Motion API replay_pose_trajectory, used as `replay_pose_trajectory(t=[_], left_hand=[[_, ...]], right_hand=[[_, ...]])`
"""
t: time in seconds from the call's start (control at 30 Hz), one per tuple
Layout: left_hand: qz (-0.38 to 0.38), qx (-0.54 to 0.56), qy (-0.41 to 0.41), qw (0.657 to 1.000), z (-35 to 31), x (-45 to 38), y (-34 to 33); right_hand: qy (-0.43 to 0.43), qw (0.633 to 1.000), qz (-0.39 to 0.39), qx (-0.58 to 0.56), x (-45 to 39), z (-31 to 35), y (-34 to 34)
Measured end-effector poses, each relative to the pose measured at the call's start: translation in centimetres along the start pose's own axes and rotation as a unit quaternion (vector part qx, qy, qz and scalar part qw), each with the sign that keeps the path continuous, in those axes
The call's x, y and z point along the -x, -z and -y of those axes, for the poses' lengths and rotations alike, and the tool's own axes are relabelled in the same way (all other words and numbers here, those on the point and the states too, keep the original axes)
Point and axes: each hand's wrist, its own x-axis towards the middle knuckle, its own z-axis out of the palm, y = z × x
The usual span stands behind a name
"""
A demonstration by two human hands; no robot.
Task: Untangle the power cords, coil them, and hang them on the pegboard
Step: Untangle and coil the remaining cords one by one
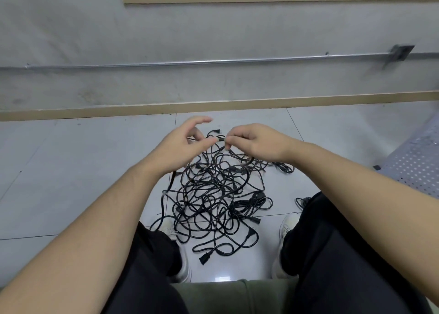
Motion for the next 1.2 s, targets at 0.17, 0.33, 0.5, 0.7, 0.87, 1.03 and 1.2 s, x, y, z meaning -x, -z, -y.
replay_pose_trajectory(t=[0.17,0.33,0.5,0.7,0.87,1.03,1.2], left_hand=[[0.022,-0.104,-0.037,0.994,-1.3,0.0,-1.2],[-0.079,0.065,0.001,0.995,-0.9,-0.2,-0.2],[-0.128,0.117,0.046,0.984,-0.4,-0.4,0.2],[-0.256,-0.151,-0.068,0.952,1.2,-0.6,-0.5],[0.148,-0.179,0.042,0.972,0.4,0.6,-4.9],[0.313,-0.256,0.052,0.913,1.2,0.9,-9.3],[0.341,-0.229,0.059,0.910,1.7,0.4,-10.3]], right_hand=[[0.003,0.998,0.017,-0.068,0.2,0.2,0.5],[-0.044,0.984,0.131,-0.109,0.5,-2.0,-0.4],[-0.087,0.984,0.139,0.072,0.3,-3.4,-2.0],[-0.087,0.995,0.006,0.056,-0.1,-2.4,-1.2],[-0.041,0.998,-0.046,-0.017,-0.8,0.3,0.3],[-0.010,0.998,-0.050,-0.032,-1.4,3.6,0.7],[-0.019,0.992,-0.095,-0.082,-2.2,4.2,0.0]])
